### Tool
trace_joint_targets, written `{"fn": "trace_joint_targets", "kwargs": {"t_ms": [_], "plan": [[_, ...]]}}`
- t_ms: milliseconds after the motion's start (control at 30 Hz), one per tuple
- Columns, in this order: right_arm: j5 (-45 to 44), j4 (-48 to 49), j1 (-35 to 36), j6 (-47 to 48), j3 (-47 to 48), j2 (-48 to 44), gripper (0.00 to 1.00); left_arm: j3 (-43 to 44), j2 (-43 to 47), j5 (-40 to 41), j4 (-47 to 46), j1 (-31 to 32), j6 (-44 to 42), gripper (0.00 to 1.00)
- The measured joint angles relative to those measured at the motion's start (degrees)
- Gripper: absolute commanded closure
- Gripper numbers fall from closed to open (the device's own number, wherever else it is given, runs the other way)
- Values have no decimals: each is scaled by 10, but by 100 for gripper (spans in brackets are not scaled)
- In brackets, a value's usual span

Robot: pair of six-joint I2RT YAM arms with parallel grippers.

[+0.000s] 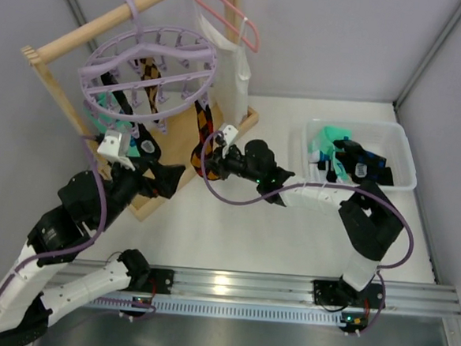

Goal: Remove the socks clipped to the hanger

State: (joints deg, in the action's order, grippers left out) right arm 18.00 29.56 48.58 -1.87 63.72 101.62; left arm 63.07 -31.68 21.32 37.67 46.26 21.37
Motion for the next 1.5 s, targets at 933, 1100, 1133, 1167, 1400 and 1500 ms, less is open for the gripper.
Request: {"fn": "trace_joint_targets", "kwargs": {"t_ms": [933, 1100, 1133, 1167, 1400, 1500], "plan": [[-344, 9, 213, 51, -2, -23, 100, 290, -327, 292, 112, 38, 47, 11], [-341, 9, 222, 54, -2, -23, 100, 290, -356, 333, 112, 38, 47, 21], [-340, 9, 223, 54, -2, -23, 100, 291, -364, 339, 112, 38, 47, 21], [-338, 9, 224, 54, -2, -23, 100, 291, -371, 344, 113, 38, 47, 25], [-331, 9, 231, 58, -2, -23, 100, 291, -386, 386, 114, 38, 53, 44], [-331, 10, 233, 59, -2, -23, 100, 291, -386, 399, 114, 38, 54, 52]]}}
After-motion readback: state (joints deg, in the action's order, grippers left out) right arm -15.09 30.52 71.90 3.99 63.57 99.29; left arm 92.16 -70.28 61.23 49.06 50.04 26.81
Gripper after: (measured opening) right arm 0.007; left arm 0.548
